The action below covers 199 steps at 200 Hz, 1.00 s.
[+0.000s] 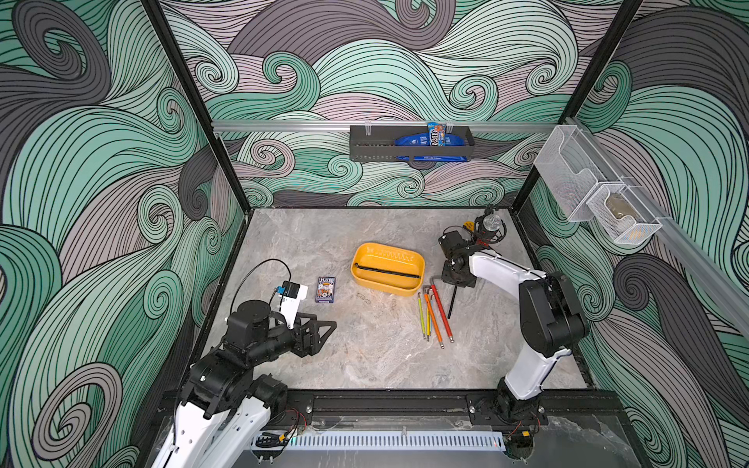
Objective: Put the hex key on the desktop into the storage box
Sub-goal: Pick up the Allen key from the center of the board.
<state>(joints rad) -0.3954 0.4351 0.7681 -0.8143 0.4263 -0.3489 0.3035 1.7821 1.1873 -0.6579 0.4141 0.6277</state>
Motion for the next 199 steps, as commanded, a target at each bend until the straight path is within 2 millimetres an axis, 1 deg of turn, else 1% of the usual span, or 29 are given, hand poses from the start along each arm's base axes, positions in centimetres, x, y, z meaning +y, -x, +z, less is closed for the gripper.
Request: schedule_keyframes --k 1,33,50,60,84,114,139,167,182,199 --pt "-0.2 -0.2 0.5 -0.023 0.004 -0.008 0.75 -0.8 -0.6 2.2 -0.048 0.052 0.008 0.00" --pt "-0.2 -0.2 0.4 -0.018 0.001 -0.008 0.75 -0.9 -1.8 4.4 -0.101 0.083 0.046 0.00" --pt "-0.2 -0.1 0.5 -0.019 0.002 -0.008 0.75 0.0 -2.8 6.0 -0.135 0.098 0.101 0.00" --pt "-0.1 -0.1 0.5 -0.020 0.004 -0.008 0.75 0.9 -3.5 7.0 -0.154 0.104 0.147 0.00" --pt "-0.1 0.0 0.4 -0.015 0.003 -0.008 0.75 4.2 -5.4 9.2 -0.203 0.089 0.319 0.00" --pt "-0.1 0.1 0.4 -0.015 0.004 -0.008 0.75 8.7 -7.2 11.8 -0.262 0.078 0.522 0.00" --pt "-0.1 0.2 0.6 -0.017 0.007 -0.008 0.75 12.0 -8.2 13.1 -0.293 0.096 0.682 0.00" --pt "0.1 0.4 0.7 -0.017 0.006 -0.006 0.75 15.6 -8.6 14.2 -0.324 0.095 0.872 0.00" --pt "0.1 0.4 0.8 -0.017 0.006 -0.006 0.75 17.6 -8.4 14.7 -0.352 0.093 0.985 0.00" --pt "0.1 0.5 0.9 -0.014 0.012 -0.003 0.75 19.8 -7.9 14.8 -0.383 0.109 1.122 0.00"
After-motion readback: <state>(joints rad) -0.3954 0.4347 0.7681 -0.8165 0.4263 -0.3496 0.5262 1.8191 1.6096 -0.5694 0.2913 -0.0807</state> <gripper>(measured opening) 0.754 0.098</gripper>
